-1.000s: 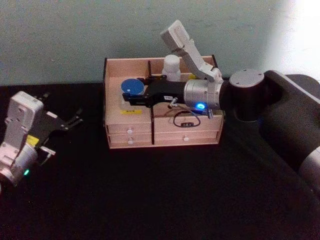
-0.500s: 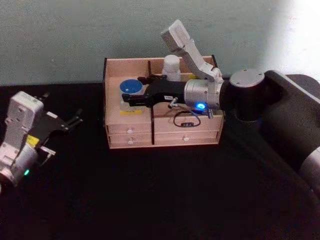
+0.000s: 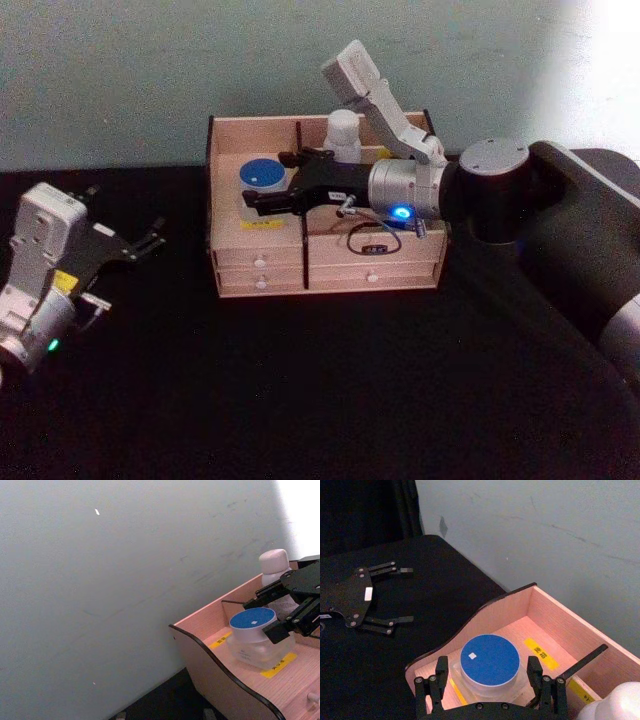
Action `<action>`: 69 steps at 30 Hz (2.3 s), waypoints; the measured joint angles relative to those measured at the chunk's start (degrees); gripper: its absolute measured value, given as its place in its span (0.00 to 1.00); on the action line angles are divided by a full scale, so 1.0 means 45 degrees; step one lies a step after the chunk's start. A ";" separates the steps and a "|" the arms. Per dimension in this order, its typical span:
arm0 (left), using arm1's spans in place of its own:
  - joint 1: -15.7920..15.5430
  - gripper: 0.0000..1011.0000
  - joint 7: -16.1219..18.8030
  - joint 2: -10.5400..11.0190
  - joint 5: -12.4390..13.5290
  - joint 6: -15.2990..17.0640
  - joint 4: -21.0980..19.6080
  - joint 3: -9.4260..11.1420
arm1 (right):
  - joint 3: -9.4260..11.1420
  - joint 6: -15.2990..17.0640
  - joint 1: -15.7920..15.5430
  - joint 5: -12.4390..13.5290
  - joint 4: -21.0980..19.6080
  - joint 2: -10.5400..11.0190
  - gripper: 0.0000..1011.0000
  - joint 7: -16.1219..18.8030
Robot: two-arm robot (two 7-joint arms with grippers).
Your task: Pick up the facial cleanser and watermelon frost from the table and place them into the tiered storage box.
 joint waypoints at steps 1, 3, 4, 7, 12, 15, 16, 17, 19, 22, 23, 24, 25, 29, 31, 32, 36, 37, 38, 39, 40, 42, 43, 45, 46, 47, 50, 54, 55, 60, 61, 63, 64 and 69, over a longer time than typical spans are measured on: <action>0.0000 0.99 0.0000 0.0000 0.0000 0.0000 0.0000 0.0000 | 0.0001 0.0001 0.0000 0.0002 0.0000 0.0000 0.99 0.0000; 0.0000 0.99 0.0000 0.0000 0.0000 0.0000 0.0001 0.0000 | 0.0000 0.0002 0.0000 0.0004 0.0000 0.0000 0.99 0.0000; -0.0001 0.99 0.0000 0.0000 0.0000 0.0000 0.0000 0.0000 | 0.0000 0.0004 0.0000 0.0004 0.0000 0.0000 0.99 0.0000; 0.0000 0.99 0.0000 0.0000 0.0000 0.0000 0.0001 0.0000 | 0.0126 0.0016 -0.0105 0.0075 -0.0241 0.0060 0.99 0.0021; 0.0000 0.99 0.0000 0.0000 0.0000 0.0000 0.0001 0.0000 | 0.0361 0.0079 -0.0376 0.0261 -0.0958 0.0273 0.99 0.0070; 0.0000 0.99 0.0000 0.0000 0.0000 0.0000 0.0001 0.0000 | 0.0454 0.0122 -0.0508 0.0353 -0.1341 0.0384 0.99 0.0054; 0.0000 0.99 0.0000 0.0000 0.0000 0.0000 0.0001 0.0000 | 0.0518 0.0153 -0.0603 0.0419 -0.1634 0.0483 0.99 0.0043; 0.0000 0.99 0.0000 0.0000 0.0000 0.0000 0.0000 0.0000 | 0.0543 0.0175 -0.0647 0.0458 -0.1771 0.0531 0.99 0.0039; 0.0000 0.99 0.0000 0.0000 0.0000 -0.0001 0.0001 0.0000 | 0.0600 0.0212 -0.0724 0.0543 -0.2032 0.0625 0.99 0.0039; 0.0000 0.99 0.0000 0.0000 0.0000 0.0000 0.0000 0.0000 | 0.0693 0.0296 -0.0882 0.0713 -0.2578 0.0834 0.99 0.0000; -0.0001 0.99 0.0000 0.0000 0.0001 0.0000 0.0001 0.0000 | 0.0743 0.0322 -0.0955 0.0800 -0.2830 0.0930 0.99 -0.0044; -0.0001 0.99 0.0000 0.0000 0.0000 0.0000 0.0001 0.0001 | 0.0777 0.0333 -0.0993 0.0849 -0.2964 0.0979 0.99 -0.0079; -0.0001 0.99 0.0000 0.0000 0.0000 0.0000 0.0000 0.0000 | 0.0820 0.0345 -0.1038 0.0895 -0.3118 0.1040 0.99 -0.0112; 0.0000 0.99 0.0000 0.0000 0.0000 0.0000 0.0000 0.0000 | 0.1097 0.0371 -0.1287 0.1207 -0.3895 0.1400 0.99 -0.0391; 0.0000 0.99 0.0000 0.0000 0.0000 0.0000 0.0000 0.0000 | 0.1203 0.0364 -0.1395 0.1306 -0.4153 0.1535 0.99 -0.0506; 0.0000 0.99 0.0000 0.0000 0.0000 0.0000 0.0001 0.0000 | 0.1316 0.0332 -0.1508 0.1400 -0.4395 0.1671 0.99 -0.0628; 0.0000 0.99 0.0000 0.0000 0.0000 0.0000 0.0000 0.0000 | 0.1667 0.0169 -0.1854 0.1610 -0.4974 0.2041 0.99 -0.1046; 0.0000 0.99 0.0001 0.0000 0.0000 0.0000 0.0000 0.0000 | 0.1732 0.0136 -0.1933 0.1638 -0.5085 0.2117 0.99 -0.1140; 0.0000 0.99 0.0000 0.0000 0.0000 0.0000 0.0000 0.0000 | 0.1869 0.0068 -0.2107 0.1672 -0.5313 0.2276 0.99 -0.1344; 0.0000 0.99 0.0000 0.0000 0.0000 0.0000 0.0000 0.0000 | 0.1943 0.0025 -0.2200 0.1684 -0.5410 0.2356 0.99 -0.1460; 0.0000 0.99 0.0000 0.0000 0.0000 -0.0001 0.0000 0.0000 | 0.2001 -0.0003 -0.2273 0.1690 -0.5493 0.2417 0.99 -0.1538; -0.0001 0.99 0.0001 0.0000 0.0000 0.0000 0.0001 0.0000 | 0.2163 -0.0091 -0.2469 0.1701 -0.5688 0.2579 0.99 -0.1772; 0.0000 0.99 0.0000 0.0000 0.0000 -0.0001 0.0000 0.0000 | 0.2321 -0.0174 -0.2661 0.1711 -0.5850 0.2741 0.99 -0.1960; 0.0000 0.99 0.0000 0.0000 0.0000 0.0000 0.0000 0.0000 | 0.2587 -0.0295 -0.2974 0.1744 -0.6050 0.2982 0.99 -0.2196; 0.0000 0.99 0.0000 0.0000 0.0000 0.0000 0.0000 0.0000 | 0.2674 -0.0331 -0.3078 0.1750 -0.6120 0.3054 0.99 -0.2288; 0.0000 0.99 0.0000 0.0000 0.0000 0.0000 0.0000 0.0000 | 0.2765 -0.0375 -0.3195 0.1755 -0.6197 0.3126 0.99 -0.2381; 0.0000 0.99 0.0000 0.0000 0.0000 0.0000 0.0001 0.0000 | 0.3183 -0.0588 -0.3724 0.1774 -0.6531 0.3391 0.99 -0.2796; 0.0000 0.99 0.0000 0.0000 0.0000 0.0000 0.0000 0.0000 | 0.3796 -0.1010 -0.4646 0.1752 -0.7033 0.3630 0.99 -0.3448; 0.0000 0.99 0.0000 0.0000 0.0000 0.0000 0.0000 0.0000 | 0.3891 -0.1096 -0.4805 0.1738 -0.7111 0.3651 0.99 -0.3550; 0.0000 0.99 0.0000 0.0000 0.0000 0.0000 0.0000 0.0000 | 0.4380 -0.1626 -0.5802 0.1508 -0.7529 0.3741 0.99 -0.4162; -0.0001 0.99 0.0000 0.0000 0.0000 0.0000 0.0000 0.0000 | 0.4528 -0.1764 -0.6071 0.1460 -0.7632 0.3755 0.99 -0.4304; 0.0000 0.99 -0.0001 0.0000 -0.0001 0.0000 0.0000 0.0000 | 0.4675 -0.1914 -0.6362 0.1407 -0.7725 0.3759 0.99 -0.4456; -0.0001 0.99 0.0000 0.0000 0.0000 0.0000 0.0001 0.0000 | 0.4813 -0.2076 -0.6623 0.1348 -0.7812 0.3758 0.99 -0.4598; -0.0001 0.99 0.0000 0.0000 0.0000 -0.0001 0.0000 0.0000 | 0.5308 -0.2584 -0.7404 0.1259 -0.8030 0.3693 0.99 -0.4993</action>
